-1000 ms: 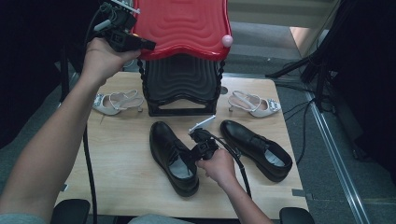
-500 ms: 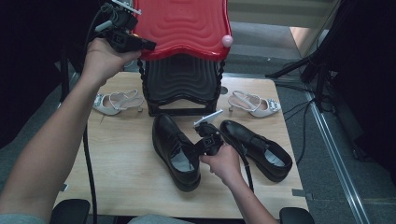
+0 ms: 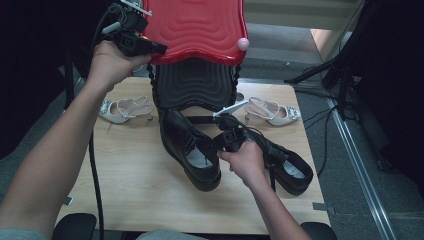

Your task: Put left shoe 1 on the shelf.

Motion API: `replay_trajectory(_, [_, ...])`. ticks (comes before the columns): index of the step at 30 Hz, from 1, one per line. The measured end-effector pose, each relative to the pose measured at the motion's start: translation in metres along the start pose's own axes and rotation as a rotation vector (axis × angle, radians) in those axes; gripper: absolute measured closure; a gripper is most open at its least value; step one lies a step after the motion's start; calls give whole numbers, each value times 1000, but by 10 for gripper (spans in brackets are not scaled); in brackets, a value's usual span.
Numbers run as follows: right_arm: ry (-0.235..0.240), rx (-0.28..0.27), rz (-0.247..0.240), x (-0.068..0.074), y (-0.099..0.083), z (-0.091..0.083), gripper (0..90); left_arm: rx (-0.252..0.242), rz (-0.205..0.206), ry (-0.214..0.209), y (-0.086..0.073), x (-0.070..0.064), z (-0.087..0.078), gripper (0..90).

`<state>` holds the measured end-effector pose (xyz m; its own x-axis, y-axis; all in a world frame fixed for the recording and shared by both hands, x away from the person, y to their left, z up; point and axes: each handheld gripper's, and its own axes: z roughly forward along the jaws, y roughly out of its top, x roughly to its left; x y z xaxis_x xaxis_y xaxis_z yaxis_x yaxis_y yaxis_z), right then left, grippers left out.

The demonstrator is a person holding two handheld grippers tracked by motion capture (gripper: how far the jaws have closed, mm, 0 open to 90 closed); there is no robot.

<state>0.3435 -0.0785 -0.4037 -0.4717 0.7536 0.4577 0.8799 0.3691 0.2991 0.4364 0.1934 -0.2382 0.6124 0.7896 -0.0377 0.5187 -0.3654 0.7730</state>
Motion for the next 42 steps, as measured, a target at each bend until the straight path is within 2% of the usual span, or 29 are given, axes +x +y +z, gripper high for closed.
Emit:
replay_trajectory(7, [19, -83, 19, 0, 9, -19, 877, 12, 3, 6, 1, -1, 0, 900])
replay_trajectory(13, [-14, -131, 20, 1, 29, -22, 879, 13, 11, 14, 1, -3, 1, 900])
replay_trajectory(14, [-13, -142, 33, 0, 34, -21, 879, 13, 11, 14, 1, -3, 1, 900])
replay_trajectory(18, [-46, -194, 46, 1, 49, -17, 879, 11, 10, 14, 1, -3, 1, 900])
replay_trajectory(25, [-73, -290, 89, 1, 76, -3, 879, 10, 16, 13, 0, -3, 0, 900])
replay_trajectory(29, [-94, -343, 106, 4, 87, 6, 879, 10, 16, 12, 0, -3, 0, 900])
replay_trajectory(31, [-100, -397, 109, 5, 94, 10, 879, 8, 16, 12, 0, -3, 0, 900])
replay_trajectory(32, [-100, -397, 109, 5, 94, 10, 879, 8, 16, 12, 0, -3, 0, 900])
replay_trajectory(38, [-130, -487, 171, 9, 109, 20, 879, 7, 17, 10, 0, -3, 0, 900])
replay_trajectory(39, [-133, -503, 166, 8, 111, 22, 879, 7, 17, 10, 0, -3, 0, 900])
replay_trajectory(40, [-134, -511, 196, 9, 112, 23, 879, 7, 17, 10, 0, -3, 0, 900])
replay_trajectory(42, [-131, -515, 217, 8, 118, 25, 878, 5, 19, 10, -1, -3, 0, 900])
